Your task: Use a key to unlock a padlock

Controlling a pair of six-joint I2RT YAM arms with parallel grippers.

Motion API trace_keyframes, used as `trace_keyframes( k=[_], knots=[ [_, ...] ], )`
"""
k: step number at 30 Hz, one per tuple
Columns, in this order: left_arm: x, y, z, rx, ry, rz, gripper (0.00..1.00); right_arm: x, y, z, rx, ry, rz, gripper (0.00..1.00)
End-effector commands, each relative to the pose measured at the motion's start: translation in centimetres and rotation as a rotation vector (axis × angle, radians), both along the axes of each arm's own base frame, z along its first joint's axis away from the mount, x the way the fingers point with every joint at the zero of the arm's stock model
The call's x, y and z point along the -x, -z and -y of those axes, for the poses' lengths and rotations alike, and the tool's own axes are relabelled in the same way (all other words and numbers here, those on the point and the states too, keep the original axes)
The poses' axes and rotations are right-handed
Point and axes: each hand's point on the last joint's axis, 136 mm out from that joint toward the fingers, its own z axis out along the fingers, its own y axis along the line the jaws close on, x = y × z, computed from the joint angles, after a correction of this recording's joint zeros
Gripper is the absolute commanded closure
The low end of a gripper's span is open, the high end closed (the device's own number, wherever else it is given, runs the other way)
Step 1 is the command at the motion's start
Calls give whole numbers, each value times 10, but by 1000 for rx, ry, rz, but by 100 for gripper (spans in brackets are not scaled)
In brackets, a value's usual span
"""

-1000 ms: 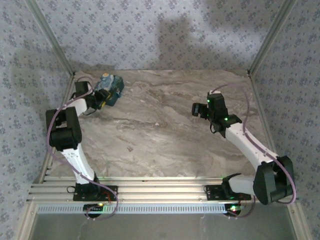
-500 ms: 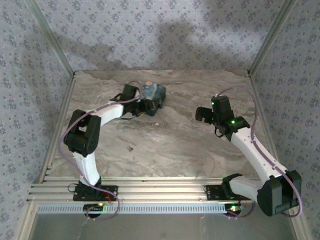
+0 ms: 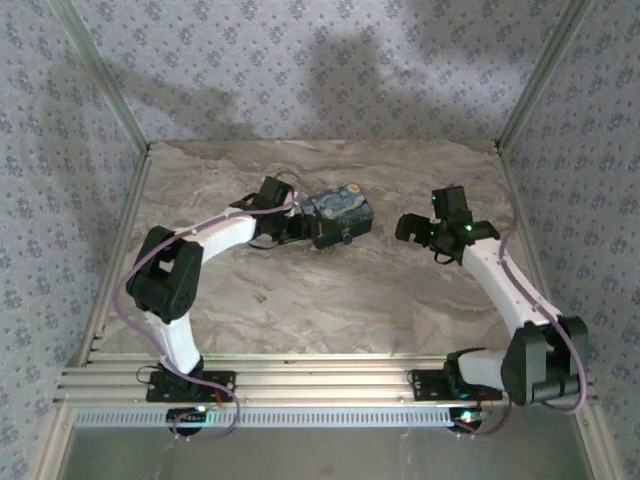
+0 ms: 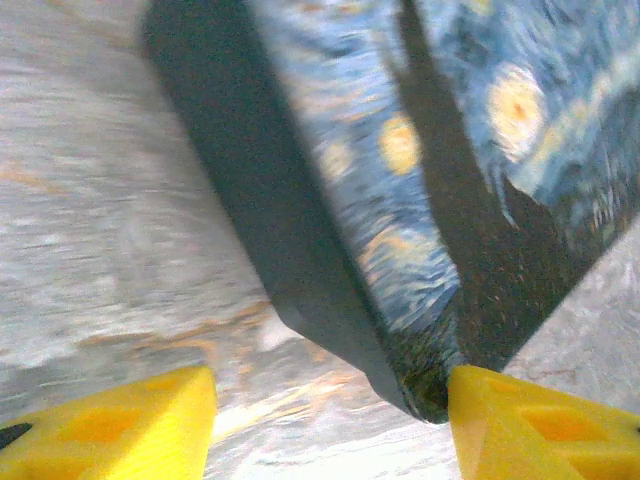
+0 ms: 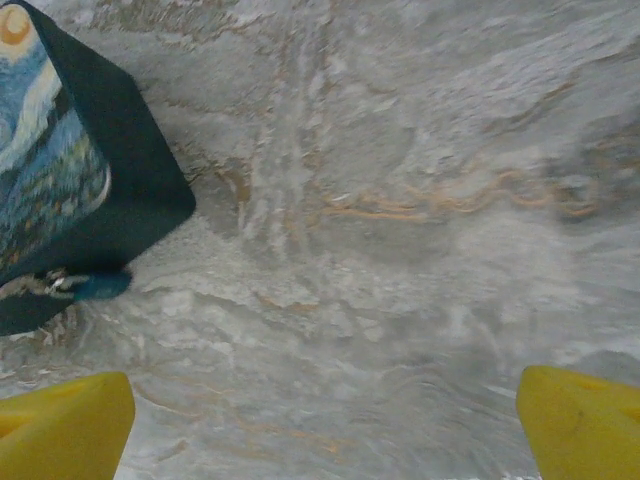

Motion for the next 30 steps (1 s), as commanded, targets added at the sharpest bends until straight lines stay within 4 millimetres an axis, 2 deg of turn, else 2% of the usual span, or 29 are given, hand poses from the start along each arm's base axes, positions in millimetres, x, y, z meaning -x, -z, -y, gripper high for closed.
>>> trace_keyframes(
  k=[1,5,6,10,13,17,19,26,28,30],
  knots=[
    [-1,-4,-19,-6,-30,5,37,-31,-15,-42,-106,-77,54,1],
    [-12,-24,-13,62,-47,67,36,-69,-9,-56,-71,-124,56,7],
    [-17,-27,-12,75,-50,75,36,-83,-19,-65,-100,-141,74,9],
    [-29,-30,-6,114,-39,54,36,-102,-5,-91,-99,-200,22,10],
    [-36,-23,4,152,-35,25,36,-107,16,-100,-127,-199,-24,18],
    [-40,-17,22,201,-21,11,41,-111,30,-112,-192,-192,-36,34],
    [-43,-18,35,216,3,18,45,-111,36,-112,-193,-178,-39,40],
    [-41,-14,75,227,50,9,48,-95,52,-92,-169,-141,-83,45],
    [-36,-12,81,214,55,14,48,-90,54,-84,-173,-129,-97,45],
    [-33,-13,78,197,44,22,46,-88,51,-79,-171,-128,-94,40]
  ],
)
